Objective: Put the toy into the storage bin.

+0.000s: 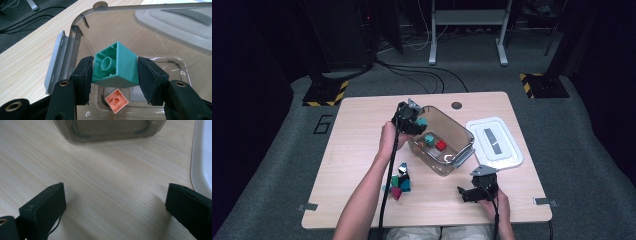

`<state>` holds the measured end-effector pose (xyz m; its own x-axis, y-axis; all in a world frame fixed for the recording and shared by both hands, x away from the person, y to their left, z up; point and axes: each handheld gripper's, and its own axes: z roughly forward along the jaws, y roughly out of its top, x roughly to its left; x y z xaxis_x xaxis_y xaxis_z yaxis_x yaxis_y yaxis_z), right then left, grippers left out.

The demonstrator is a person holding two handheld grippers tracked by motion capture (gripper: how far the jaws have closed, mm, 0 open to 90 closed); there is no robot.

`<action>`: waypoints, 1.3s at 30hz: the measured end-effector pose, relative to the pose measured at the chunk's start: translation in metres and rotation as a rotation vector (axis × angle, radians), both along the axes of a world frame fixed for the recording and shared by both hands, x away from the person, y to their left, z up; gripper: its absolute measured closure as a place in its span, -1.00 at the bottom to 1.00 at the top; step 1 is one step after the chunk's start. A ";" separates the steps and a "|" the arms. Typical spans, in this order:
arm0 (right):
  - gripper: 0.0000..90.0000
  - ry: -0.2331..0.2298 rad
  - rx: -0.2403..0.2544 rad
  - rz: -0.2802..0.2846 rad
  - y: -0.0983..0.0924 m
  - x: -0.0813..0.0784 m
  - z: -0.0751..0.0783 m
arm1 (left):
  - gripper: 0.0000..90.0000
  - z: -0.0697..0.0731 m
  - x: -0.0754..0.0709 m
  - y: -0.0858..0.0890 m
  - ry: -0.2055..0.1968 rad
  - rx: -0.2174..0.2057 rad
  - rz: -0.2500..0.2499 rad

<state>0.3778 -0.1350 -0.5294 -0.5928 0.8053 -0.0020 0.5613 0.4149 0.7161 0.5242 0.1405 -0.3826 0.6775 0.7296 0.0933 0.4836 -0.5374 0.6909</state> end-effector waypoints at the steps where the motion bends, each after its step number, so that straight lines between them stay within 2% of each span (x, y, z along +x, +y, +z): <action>1: -0.94 0.000 0.000 0.000 0.000 0.000 0.000 | 0.05 0.000 0.000 0.000 0.000 0.000 0.000; 5: -0.94 0.000 0.000 0.000 0.000 0.000 0.000 | 0.02 -0.003 0.003 0.000 0.016 -0.001 0.015; 10: -0.94 0.001 0.002 0.000 0.000 0.000 0.000 | -0.27 0.000 0.000 0.004 0.029 -0.025 0.038; 15: -0.94 0.000 0.000 0.000 0.000 0.000 0.000 | -0.44 0.005 -0.006 0.010 0.019 -0.036 0.045; 20: -0.94 0.000 0.000 0.000 0.000 0.000 0.000 | -0.66 0.015 -0.022 0.021 -0.011 -0.049 0.041; 29: -0.94 0.000 0.000 0.000 0.000 0.000 0.000 | -0.80 0.019 -0.048 0.042 -0.041 -0.058 0.050; 31: -0.94 0.000 0.000 0.000 0.000 0.000 0.000 | -0.81 0.018 -0.050 0.045 -0.037 -0.055 0.052; 35: -0.94 0.001 0.001 0.000 0.000 0.000 0.000 | -0.83 0.015 -0.059 0.055 -0.042 -0.052 0.056; 39: -0.94 0.001 0.001 0.001 0.000 0.000 0.000 | -0.86 0.005 -0.067 0.067 -0.032 -0.051 0.071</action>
<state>0.3778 -0.1351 -0.5293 -0.5932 0.8050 -0.0006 0.5617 0.4144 0.7160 0.4572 0.2071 -0.3774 0.6207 0.7804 0.0757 0.4966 -0.4661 0.7322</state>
